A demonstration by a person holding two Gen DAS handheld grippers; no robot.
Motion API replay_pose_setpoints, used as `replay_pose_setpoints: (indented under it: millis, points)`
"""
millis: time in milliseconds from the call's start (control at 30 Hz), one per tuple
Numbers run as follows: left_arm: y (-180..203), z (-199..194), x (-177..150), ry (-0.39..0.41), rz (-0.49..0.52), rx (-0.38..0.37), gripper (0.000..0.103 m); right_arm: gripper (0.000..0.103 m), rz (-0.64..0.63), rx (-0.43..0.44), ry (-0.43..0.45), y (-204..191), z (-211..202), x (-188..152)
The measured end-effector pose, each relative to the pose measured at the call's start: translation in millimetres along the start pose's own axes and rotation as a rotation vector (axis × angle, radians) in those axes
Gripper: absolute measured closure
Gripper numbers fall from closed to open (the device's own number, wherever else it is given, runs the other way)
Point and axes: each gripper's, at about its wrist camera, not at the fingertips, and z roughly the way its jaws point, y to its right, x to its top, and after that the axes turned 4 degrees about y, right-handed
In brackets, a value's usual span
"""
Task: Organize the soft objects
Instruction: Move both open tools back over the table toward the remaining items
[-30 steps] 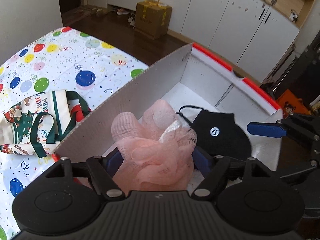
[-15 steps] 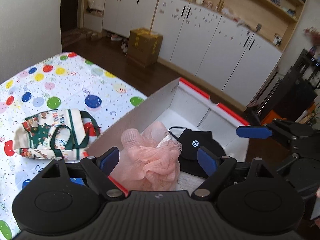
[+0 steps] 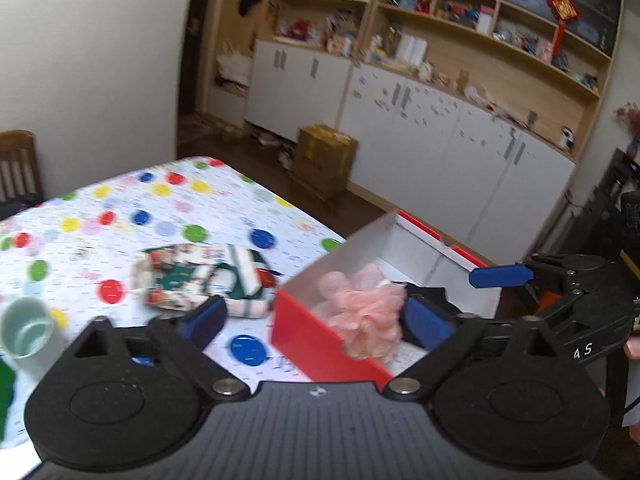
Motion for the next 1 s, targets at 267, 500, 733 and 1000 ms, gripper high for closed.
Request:
replay_pose_setpoints:
  millis: [267,500,733,1000]
  points:
    - [-46,-63,-18,0.081,-0.048,0.115,0.001,0.001,-0.054,0.114,-0.033,-58,18,-1]
    - [-96,-98,-39,0.077,-0.144,0.198,0.001,0.000,-0.141,0.233,-0.076,-119,34,-13]
    - [-148,-117,-68,0.066,-0.213,0.312,0.000,0.000,-0.247,0.314,-0.141,-182,59,-42]
    - [-207,-110,-116,-0.011,-0.328,0.437,0.000,0.001,-0.258,0.310,-0.238,-233,104,-77]
